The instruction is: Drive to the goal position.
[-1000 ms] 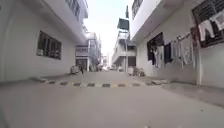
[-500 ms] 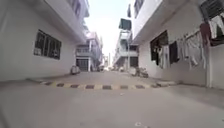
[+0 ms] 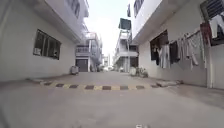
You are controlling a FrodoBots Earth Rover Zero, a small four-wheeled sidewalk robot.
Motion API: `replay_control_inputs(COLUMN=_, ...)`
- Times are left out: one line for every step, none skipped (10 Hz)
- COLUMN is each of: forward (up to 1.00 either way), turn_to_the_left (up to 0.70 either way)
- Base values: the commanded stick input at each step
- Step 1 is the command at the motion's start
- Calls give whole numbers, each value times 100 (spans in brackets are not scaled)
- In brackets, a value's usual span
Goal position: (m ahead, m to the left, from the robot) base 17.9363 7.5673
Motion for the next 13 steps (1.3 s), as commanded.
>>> replay_control_inputs(forward=100, turn_to_the_left=0)
replay_control_inputs(forward=100, turn_to_the_left=0)
replay_control_inputs(forward=100, turn_to_the_left=0)
replay_control_inputs(forward=100, turn_to_the_left=0)
replay_control_inputs(forward=100, turn_to_the_left=0)
replay_control_inputs(forward=100, turn_to_the_left=0)
replay_control_inputs(forward=100, turn_to_the_left=0)
replay_control_inputs(forward=100, turn_to_the_left=0)
replay_control_inputs(forward=100, turn_to_the_left=0)
replay_control_inputs(forward=100, turn_to_the_left=0)
replay_control_inputs(forward=100, turn_to_the_left=0)
replay_control_inputs(forward=100, turn_to_the_left=0)
replay_control_inputs(forward=100, turn_to_the_left=0)
